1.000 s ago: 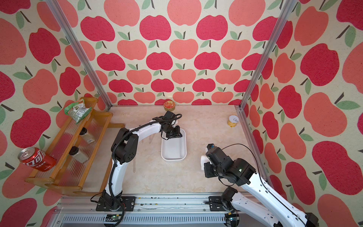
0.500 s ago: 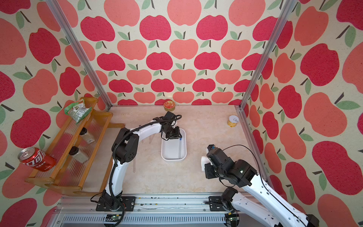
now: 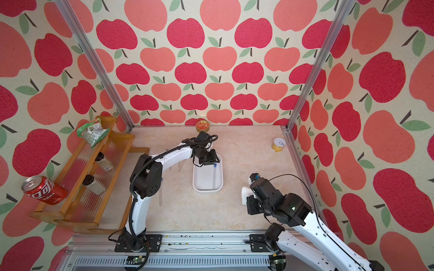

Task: Wipe the exteriors of test tubes
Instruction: Place the test tube in the storage box.

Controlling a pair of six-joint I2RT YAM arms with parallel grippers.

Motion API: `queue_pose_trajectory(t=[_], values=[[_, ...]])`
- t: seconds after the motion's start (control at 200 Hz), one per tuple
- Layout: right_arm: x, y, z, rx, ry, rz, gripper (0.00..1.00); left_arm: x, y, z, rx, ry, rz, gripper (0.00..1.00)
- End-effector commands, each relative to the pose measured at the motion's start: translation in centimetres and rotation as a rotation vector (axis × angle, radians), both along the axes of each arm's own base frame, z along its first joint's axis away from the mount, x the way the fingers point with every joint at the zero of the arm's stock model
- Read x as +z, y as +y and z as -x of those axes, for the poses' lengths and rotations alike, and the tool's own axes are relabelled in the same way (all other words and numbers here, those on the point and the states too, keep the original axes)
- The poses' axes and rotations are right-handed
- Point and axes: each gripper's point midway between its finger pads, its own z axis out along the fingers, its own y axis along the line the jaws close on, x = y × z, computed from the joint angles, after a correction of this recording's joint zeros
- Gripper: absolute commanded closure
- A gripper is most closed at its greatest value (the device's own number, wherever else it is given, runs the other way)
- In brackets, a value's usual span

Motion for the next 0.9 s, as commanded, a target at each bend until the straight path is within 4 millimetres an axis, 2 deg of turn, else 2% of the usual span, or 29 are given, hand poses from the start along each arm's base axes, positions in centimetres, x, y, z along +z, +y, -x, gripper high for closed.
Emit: queue_pose_trajectory(t=[0.0, 0.13, 0.285, 0.385, 0.545, 0.685, 0.895], values=[[1.0, 0.7, -1.0, 0.022, -0.035, -0.001, 1.00, 5.8, 1.6, 1.4, 0.030, -0.084, 0.010, 0.59], [2.0, 2.4, -2.3, 0.065, -0.059, -0.019, 1.00, 9.3, 5.4, 2.9, 0.074, -0.143, -0.044, 0.46], [2.5, 5.2, -4.0, 0.151, -0.050, -0.039, 1.00, 10.5, 11.2, 5.0, 0.136, -0.150, -0.109, 0.33], [3.0, 6.9, -5.6, 0.196, -0.053, -0.045, 1.00, 9.6, 15.6, 6.3, 0.208, -0.106, -0.136, 0.23], [3.4, 9.2, -7.5, 0.252, -0.028, -0.071, 1.00, 9.2, 22.1, 8.3, 0.328, -0.091, -0.206, 0.00], [3.2, 10.1, -8.2, 0.293, -0.002, -0.057, 1.00, 8.1, 25.9, 9.8, 0.400, -0.063, -0.270, 0.00], [3.3, 10.8, -8.8, 0.305, -0.014, -0.090, 1.00, 5.7, 29.4, 10.4, 0.437, 0.011, -0.349, 0.00]])
